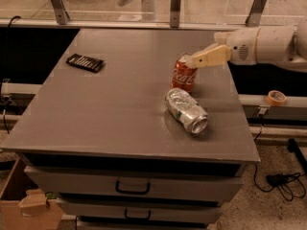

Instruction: Move coke can near 7up can

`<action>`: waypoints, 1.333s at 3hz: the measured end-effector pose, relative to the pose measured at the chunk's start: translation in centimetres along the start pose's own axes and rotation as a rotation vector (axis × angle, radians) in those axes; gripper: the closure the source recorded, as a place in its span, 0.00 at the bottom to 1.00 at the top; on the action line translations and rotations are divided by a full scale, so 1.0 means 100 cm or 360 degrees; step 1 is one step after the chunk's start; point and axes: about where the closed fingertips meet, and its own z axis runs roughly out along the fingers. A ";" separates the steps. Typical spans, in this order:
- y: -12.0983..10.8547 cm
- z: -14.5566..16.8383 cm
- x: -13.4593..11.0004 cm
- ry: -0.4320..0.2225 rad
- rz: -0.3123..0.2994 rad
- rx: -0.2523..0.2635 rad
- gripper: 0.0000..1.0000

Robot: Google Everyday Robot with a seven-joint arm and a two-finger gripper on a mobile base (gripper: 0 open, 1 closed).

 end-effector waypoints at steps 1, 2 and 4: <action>-0.026 -0.007 -0.052 0.0032 -0.0298 0.0069 0.00; -0.048 -0.044 -0.174 -0.0034 -0.0894 0.0355 0.00; -0.049 -0.106 -0.277 -0.0152 -0.1412 0.0758 0.00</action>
Offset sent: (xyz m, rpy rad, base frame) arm 0.0672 -0.0630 0.3768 -0.4879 -0.9608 -0.1824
